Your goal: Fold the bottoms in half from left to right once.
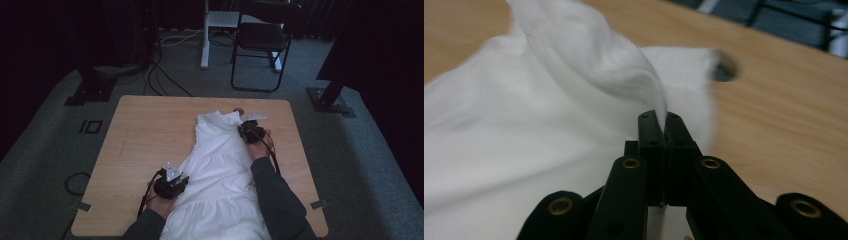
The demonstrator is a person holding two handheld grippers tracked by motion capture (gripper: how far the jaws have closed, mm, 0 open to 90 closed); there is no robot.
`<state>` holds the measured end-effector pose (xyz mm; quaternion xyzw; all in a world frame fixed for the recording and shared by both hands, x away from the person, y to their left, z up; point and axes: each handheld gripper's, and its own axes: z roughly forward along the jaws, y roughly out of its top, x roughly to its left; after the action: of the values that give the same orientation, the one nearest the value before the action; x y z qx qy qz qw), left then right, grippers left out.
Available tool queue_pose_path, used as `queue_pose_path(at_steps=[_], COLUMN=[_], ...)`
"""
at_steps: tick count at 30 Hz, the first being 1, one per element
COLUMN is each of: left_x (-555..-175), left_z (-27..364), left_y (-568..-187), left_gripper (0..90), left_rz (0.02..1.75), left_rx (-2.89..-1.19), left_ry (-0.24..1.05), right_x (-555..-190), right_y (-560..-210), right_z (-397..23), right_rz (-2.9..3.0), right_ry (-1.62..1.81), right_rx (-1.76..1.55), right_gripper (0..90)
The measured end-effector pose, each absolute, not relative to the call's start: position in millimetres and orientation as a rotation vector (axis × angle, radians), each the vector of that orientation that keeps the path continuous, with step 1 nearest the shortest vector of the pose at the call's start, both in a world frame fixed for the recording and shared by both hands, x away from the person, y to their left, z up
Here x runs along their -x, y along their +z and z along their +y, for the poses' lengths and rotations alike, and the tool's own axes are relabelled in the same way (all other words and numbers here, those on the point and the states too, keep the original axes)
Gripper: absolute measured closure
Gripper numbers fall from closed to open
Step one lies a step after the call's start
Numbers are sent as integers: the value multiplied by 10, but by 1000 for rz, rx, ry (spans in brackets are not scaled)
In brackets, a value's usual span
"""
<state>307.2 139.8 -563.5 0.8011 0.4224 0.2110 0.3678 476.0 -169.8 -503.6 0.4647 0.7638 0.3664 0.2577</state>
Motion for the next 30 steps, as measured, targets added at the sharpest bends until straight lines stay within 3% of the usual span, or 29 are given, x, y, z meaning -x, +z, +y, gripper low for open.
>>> queue_pose_path(at_steps=[5, 8, 10, 19, 21, 24, 30], left_x=[-3060, -3061, -3060, -2824, -2730, -2670, -2916], left_z=[1385, 1385, 1387, 1401, 1416, 1433, 1511], left_y=[-5634, -5635, -5634, -5646, -5646, -5597, -5118], left_gripper=[665, 641, 640, 642, 634, 545, 444], left_rz=[1075, 1076, 1079, 1072, 1062, 1069, 992], left_rx=[-2066, -2066, -2065, -2063, -2065, -2081, -1955], left_ry=[562, 562, 556, 515, 483, 434, 544], right_x=[-4849, -4898, -4901, -4737, -4557, -4435, -4346], right_y=[-5177, -5388, -5485, -5516, -5526, -5543, -5575], right_z=[-1885, -1871, -1873, -1874, -1872, -1894, -1953], right_rz=[2053, 2113, 2134, 2147, 2167, 2174, 2171], right_ry=[984, 894, 875, 882, 890, 922, 978], right_rx=[-1355, -1384, -1406, -1385, -1360, -1356, -1355], right_gripper=[852, 738, 712, 704, 703, 702, 692])
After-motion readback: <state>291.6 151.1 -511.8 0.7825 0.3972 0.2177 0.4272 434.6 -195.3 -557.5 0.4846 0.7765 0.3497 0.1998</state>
